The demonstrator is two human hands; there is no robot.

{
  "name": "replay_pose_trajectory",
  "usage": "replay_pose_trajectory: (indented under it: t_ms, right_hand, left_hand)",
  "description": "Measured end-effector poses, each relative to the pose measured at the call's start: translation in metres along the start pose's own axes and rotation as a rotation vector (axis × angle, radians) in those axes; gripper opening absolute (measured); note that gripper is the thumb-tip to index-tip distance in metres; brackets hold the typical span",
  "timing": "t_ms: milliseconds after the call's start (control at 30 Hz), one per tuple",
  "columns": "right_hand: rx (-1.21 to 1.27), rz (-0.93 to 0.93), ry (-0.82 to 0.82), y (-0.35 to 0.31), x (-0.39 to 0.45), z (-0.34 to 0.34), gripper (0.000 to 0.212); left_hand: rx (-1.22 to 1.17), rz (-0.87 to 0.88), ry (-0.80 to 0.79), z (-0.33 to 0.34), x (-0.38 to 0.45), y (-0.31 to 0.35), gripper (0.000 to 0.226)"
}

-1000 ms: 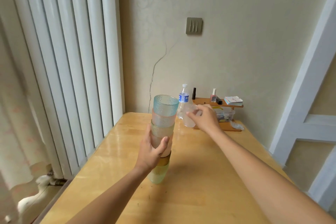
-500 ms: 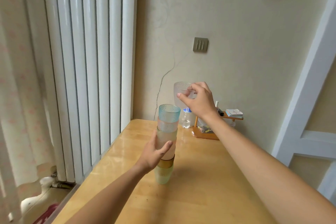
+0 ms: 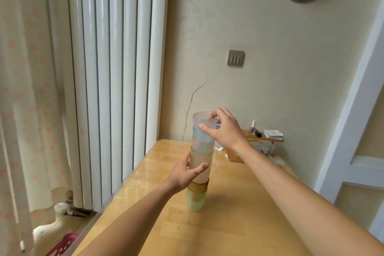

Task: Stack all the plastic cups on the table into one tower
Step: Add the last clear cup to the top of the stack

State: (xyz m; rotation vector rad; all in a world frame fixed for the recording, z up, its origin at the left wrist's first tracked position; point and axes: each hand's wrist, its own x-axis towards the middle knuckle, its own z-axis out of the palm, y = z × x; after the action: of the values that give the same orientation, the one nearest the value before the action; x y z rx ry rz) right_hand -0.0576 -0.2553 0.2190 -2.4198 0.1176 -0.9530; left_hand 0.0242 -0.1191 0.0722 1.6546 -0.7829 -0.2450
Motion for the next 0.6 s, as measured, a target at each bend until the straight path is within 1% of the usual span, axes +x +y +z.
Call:
replay_pose_trajectory:
  t_ms: [100, 167, 333, 500, 600]
  right_hand:
    - [0.056, 0.035, 0.004, 0.001, -0.006, 0.005, 0.062]
    - [0.071, 0.062, -0.015, 0.0, -0.007, 0.007, 0.07]
    - [0.133, 0.08, -0.076, -0.002, -0.016, 0.017, 0.075]
    - [0.172, 0.095, -0.015, -0.002, -0.025, 0.028, 0.07]
    - [0.206, 0.086, 0.023, 0.0, -0.029, 0.032, 0.071]
  left_hand:
    - [0.015, -0.011, -0.005, -0.001, 0.001, 0.0, 0.051]
    - [0.015, -0.028, -0.018, -0.001, 0.0, 0.001, 0.053]
    - [0.046, -0.024, -0.023, -0.003, -0.003, 0.007, 0.057]
    - [0.04, -0.017, -0.031, -0.005, -0.003, 0.006, 0.052]
    - [0.043, 0.008, -0.057, -0.006, -0.002, 0.007, 0.059]
